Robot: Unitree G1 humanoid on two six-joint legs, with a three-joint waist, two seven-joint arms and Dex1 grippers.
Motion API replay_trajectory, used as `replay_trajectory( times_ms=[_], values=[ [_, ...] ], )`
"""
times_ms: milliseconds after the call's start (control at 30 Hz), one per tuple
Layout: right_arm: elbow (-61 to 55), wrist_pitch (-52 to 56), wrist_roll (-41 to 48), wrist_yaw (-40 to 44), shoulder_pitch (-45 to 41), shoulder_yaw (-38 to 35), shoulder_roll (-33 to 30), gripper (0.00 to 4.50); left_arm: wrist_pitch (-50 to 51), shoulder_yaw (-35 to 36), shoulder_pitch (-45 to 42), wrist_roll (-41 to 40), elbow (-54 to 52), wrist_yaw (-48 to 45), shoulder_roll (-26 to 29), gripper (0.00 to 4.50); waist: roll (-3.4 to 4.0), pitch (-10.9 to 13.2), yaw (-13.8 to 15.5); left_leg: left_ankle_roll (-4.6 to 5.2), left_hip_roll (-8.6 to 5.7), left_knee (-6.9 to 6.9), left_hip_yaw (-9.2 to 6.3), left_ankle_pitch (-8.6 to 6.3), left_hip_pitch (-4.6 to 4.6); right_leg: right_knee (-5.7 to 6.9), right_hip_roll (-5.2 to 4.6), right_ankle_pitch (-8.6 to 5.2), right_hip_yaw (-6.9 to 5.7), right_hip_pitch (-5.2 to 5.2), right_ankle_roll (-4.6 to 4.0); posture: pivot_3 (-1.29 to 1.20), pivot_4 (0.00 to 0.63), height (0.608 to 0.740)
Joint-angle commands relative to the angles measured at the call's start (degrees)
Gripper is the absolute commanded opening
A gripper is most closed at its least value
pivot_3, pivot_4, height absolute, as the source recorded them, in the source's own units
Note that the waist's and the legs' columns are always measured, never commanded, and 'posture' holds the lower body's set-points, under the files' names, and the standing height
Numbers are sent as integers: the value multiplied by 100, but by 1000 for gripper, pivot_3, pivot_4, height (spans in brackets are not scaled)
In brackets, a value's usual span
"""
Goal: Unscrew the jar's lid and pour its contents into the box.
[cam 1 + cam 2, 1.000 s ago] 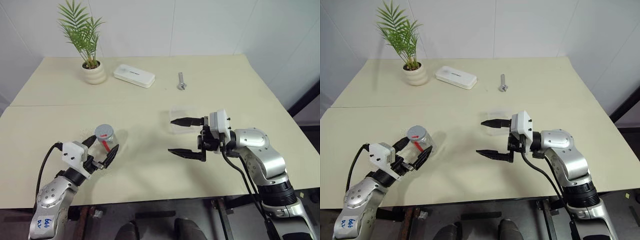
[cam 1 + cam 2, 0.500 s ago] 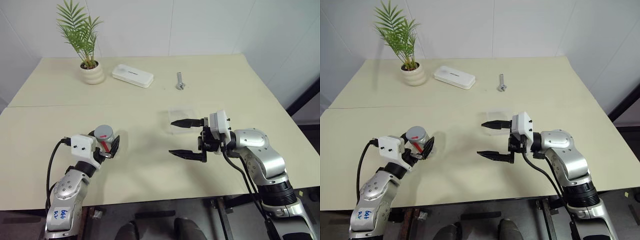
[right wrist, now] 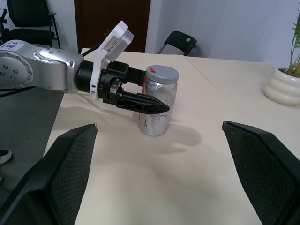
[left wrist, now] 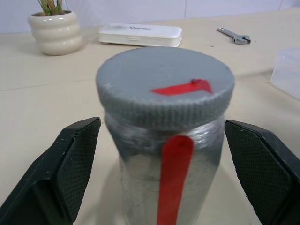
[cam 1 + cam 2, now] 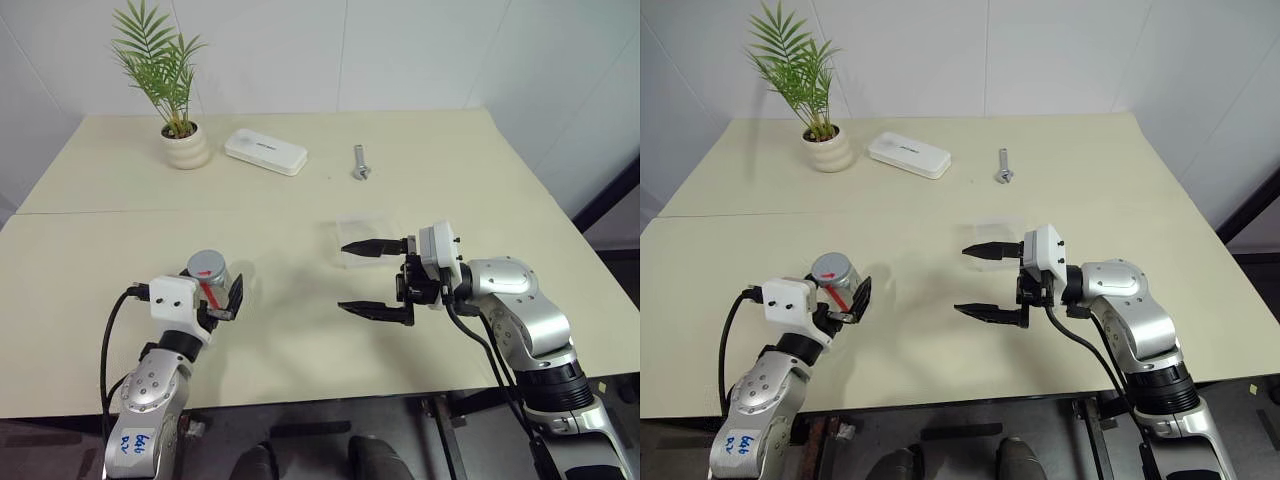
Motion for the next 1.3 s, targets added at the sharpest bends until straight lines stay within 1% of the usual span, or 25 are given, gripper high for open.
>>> replay_trajectory(
  times_ms=[33,67,267,400,467,533,633,667,733,800,867,967,1000,1033,1100,1200,1300],
  values=[
    [-66,12,99,13,-57,-73,-41,4500,-37,-44,-50,56,-152,29,-54,4074,0,0,-1,0,0,0,0,0,0,0,0,0,0,0,0,0,150,740],
    [-68,15,100,11,-53,-73,-38,4500,-55,-62,-79,43,-110,0,-71,3861,0,0,0,0,0,0,0,0,0,0,0,0,0,0,0,0,150,740],
    [-90,26,97,-36,-7,-102,-21,4500,-34,-35,-139,-72,-7,6,-270,2041,0,0,-1,0,-1,2,1,0,0,0,0,0,1,0,1,0,150,740],
    [-100,31,92,-72,19,-106,-13,4500,-167,65,-246,-213,73,-162,-279,2002,0,0,2,0,0,2,-1,0,0,1,3,2,0,0,3,0,150,740],
    [-132,68,112,-142,21,-122,7,4500,-292,234,-493,-501,144,-520,-82,2002,-2,1,5,0,-1,5,-1,0,0,0,2,1,2,1,2,0,150,740],
    [-197,262,216,-365,-68,-204,67,4500,-303,400,-780,-874,228,-1141,342,2002,-2,1,5,0,0,8,-1,0,-2,1,4,0,1,0,0,0,150,740],
    [-386,821,374,-730,-358,-233,44,4500,-44,496,-1155,-1372,473,-2265,1265,2002,-1,1,-22,0,0,9,-1,3,-1,2,4,1,2,0,-5,0,150,740],
    [-439,1024,404,-850,-436,-221,23,4500,40,505,-1244,-1502,549,-2529,1483,2002,-1,1,-31,0,0,8,3,3,0,2,3,1,5,0,-6,0,150,740],
    [-644,1576,754,-1186,-700,-249,169,4500,295,322,-1511,-1780,713,-3295,2065,2002,-1,1,-30,0,0,6,4,2,0,1,1,0,6,-1,-8,0,150,740],
    [-788,2055,963,-1520,-983,-189,321,4500,475,119,-1825,-1978,873,-3774,2353,2002,-1,1,-23,-1,2,-1,2,2,-3,1,2,0,3,-7,-8,0,150,740],
    [-833,2441,1006,-1840,-1253,-81,460,4500,529,-67,-2099,-2044,1032,-3966,2361,2002,-1,1,-13,-3,3,-7,2,1,-5,2,2,1,1,-12,-6,0,150,740],
    [-698,2833,880,-2394,-1641,61,799,4500,456,-402,-2374,-1927,1187,-4128,2240,2002,-1,1,-1,-3,3,-7,2,-1,-19,4,1,9,1,-26,9,0,150,740],
    [-644,2903,805,-2521,-1731,114,888,4500,437,-474,-2449,-1897,1227,-4136,2189,2002,-1,1,0,-3,3,-7,2,-1,-31,11,2,21,1,-40,31,0,150,740],
    [-586,2938,722,-2639,-1794,176,983,4500,442,-539,-2516,-1889,1251,-4137,2130,2002,-1,0,0,-2,3,-6,3,-1,-47,17,2,23,2,-61,34,0,150,740],
    [-497,2918,568,-2762,-1852,302,1110,4500,445,-644,-2611,-1882,1271,-4150,2040,2002,-1,0,1,0,3,9,1,1,-94,45,5,24,2,-111,42,0,150,740],
    [-424,2866,370,-2787,-1871,453,1145,4500,465,-767,-2679,-1861,1231,-4149,1955,2002,-1,1,7,0,3,16,2,1,-102,69,8,14,2,-127,53,0,150,740],
    [-394,2876,289,-2826,-1870,511,1186,4500,564,-735,-2712,-1919,1206,-4067,1888,2002,-1,1,-8,0,3,30,2,1,-102,82,10,14,4,-128,53,0,150,740]
  ],
)
